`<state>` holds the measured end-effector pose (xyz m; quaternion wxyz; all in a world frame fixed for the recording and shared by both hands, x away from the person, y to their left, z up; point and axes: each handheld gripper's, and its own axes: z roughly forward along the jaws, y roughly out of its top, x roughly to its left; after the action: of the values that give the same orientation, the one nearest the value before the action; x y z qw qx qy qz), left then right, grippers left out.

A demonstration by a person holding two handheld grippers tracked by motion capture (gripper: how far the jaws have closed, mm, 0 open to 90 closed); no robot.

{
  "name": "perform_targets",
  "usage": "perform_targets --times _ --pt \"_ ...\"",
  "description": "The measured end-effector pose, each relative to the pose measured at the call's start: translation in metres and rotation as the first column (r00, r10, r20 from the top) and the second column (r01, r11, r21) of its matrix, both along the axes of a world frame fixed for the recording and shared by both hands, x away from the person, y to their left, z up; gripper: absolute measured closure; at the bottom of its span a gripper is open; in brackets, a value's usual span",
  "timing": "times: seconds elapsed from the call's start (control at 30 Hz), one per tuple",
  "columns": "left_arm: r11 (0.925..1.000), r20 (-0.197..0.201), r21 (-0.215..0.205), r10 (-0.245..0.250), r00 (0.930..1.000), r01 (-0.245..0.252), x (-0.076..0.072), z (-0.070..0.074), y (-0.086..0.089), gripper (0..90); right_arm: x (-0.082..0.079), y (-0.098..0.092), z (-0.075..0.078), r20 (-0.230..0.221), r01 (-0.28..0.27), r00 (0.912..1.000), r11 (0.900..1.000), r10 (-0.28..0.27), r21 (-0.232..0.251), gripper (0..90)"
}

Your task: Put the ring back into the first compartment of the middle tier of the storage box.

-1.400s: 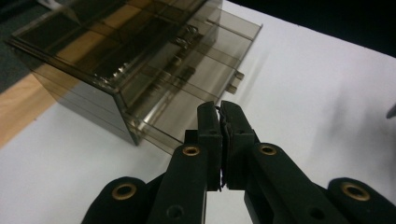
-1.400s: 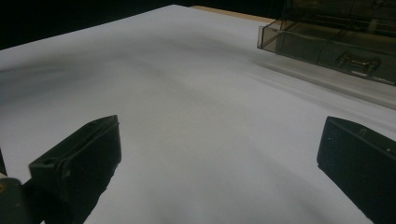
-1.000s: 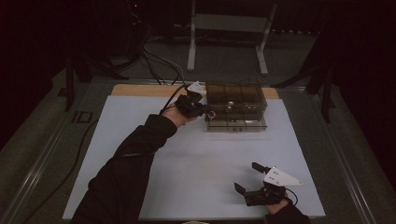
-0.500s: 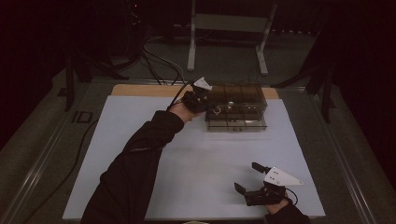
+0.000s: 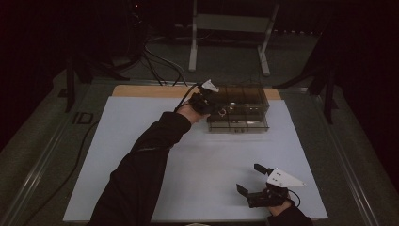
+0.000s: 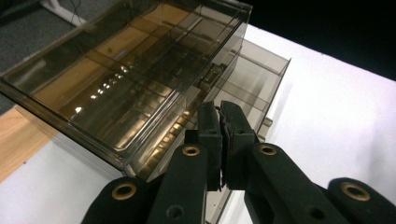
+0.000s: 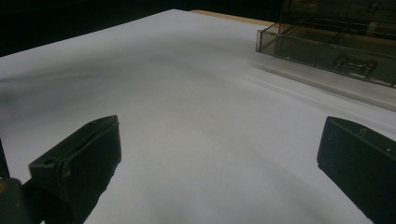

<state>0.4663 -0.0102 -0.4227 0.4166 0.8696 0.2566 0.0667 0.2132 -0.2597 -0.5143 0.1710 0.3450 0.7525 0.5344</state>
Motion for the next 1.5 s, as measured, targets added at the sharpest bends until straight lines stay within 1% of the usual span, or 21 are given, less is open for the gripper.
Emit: perform_targets --times 0.23,0.33,0.5,0.63,0.8,0.87,0.97,1.0,1.07,1.13,1.17,1.2,1.27,1.3,1.33,1.37,1.43,1.5 --pt "0.9999 -0.011 0.012 0.005 0.9999 -0.005 0.003 -0.009 -0.005 90.0 0.0 -0.001 0.0 0.0 0.0 1.0 1.0 0.0 0.0 0.0" --pt "0.9994 -0.011 0.034 0.003 0.9999 -0.003 0.002 -0.014 -0.007 90.0 0.0 -0.001 0.0 -0.002 0.0 1.0 1.0 0.0 0.001 0.0" --pt "0.9992 -0.022 0.035 0.021 0.9995 -0.021 0.002 -0.021 -0.007 90.0 0.0 -0.001 0.0 -0.003 0.004 1.0 1.0 -0.004 0.002 0.0" --pt "0.9982 -0.019 0.052 0.03 0.9994 -0.029 0.002 -0.027 -0.008 89.9 0.0 0.0 0.0 -0.004 0.002 1.0 1.0 -0.002 -0.001 0.0" --pt "0.9976 -0.036 0.058 0.04 0.9986 -0.038 0.004 -0.035 -0.011 89.9 0.0 -0.001 -0.001 -0.007 0.003 1.0 1.0 -0.003 -0.002 0.0" --pt "0.9968 -0.037 0.07 0.041 0.9985 -0.039 0.004 -0.039 -0.013 89.9 0.0 -0.001 -0.001 -0.007 0.003 1.0 1.0 -0.003 -0.002 0.0" --pt "0.9972 -0.039 0.068 0.033 0.9987 -0.03 0.004 -0.042 -0.015 89.9 0.0 -0.001 -0.001 -0.008 0.002 1.0 1.0 -0.002 -0.003 0.0" --pt "0.998 -0.037 0.055 0.032 0.9988 -0.029 0.003 -0.042 -0.016 89.9 0.0 -0.001 -0.001 -0.009 0.001 1.0 1.0 -0.001 -0.003 0.0" --pt "0.998 -0.018 0.049 0.04 0.999 -0.039 0.003 -0.04 -0.017 89.9 0.001 -0.001 -0.001 -0.01 0.001 0.9999 1.0 -0.001 -0.002 0.0" --pt "0.9987 -0.024 0.036 0.038 0.999 -0.037 0.004 -0.038 -0.017 89.2 0.0 0.0 -0.001 -0.01 0.0 1.0 1.0 0.0 -0.003 0.0" --pt "0.9988 -0.018 0.035 0.034 0.9992 -0.034 0.003 -0.037 -0.017 88.1 0.0 0.0 -0.001 -0.01 0.0 1.0 1.0 0.0 -0.002 0.0" --pt "0.9987 -0.005 0.033 0.04 0.9992 -0.04 0.002 -0.037 -0.017 80.2 0.0 0.0 -0.001 -0.011 0.0 0.9999 1.0 0.0 -0.002 0.0" --pt "0.999 -0.005 0.019 0.041 0.9992 -0.041 0.0 -0.035 -0.017 67.0 0.0 -0.001 -0.001 -0.012 0.001 0.9999 1.0 -0.001 -0.002 0.0" --pt "0.999 -0.005 0.019 0.041 0.9992 -0.041 0.0 -0.035 -0.017 63.6 0.0 -0.001 -0.001 -0.012 0.001 0.9999 1.0 -0.001 -0.002 0.0" --pt "0.999 -0.005 0.018 0.04 0.9992 -0.04 -0.001 -0.034 -0.017 63.6 0.0 -0.001 -0.001 -0.012 0.001 0.9999 1.0 -0.001 -0.003 0.0" --pt "0.9993 -0.007 0.013 0.035 0.9994 -0.035 -0.001 -0.033 -0.017 59.7 0.0 -0.001 -0.001 -0.012 0.001 0.9999 1.0 -0.001 -0.003 0.0" --pt "0.9998 -0.006 0.006 0.019 0.9998 -0.019 -0.003 -0.031 -0.017 56.9 0.0 0.0 -0.001 -0.012 0.0 0.9999 1.0 0.0 -0.004 0.0" --pt "1.0 -0.015 0.009 0.004 0.9999 -0.004 -0.006 -0.029 -0.018 51.6 0.0 0.0 -0.001 -0.011 -0.001 0.9999 1.0 0.001 -0.006 0.0"
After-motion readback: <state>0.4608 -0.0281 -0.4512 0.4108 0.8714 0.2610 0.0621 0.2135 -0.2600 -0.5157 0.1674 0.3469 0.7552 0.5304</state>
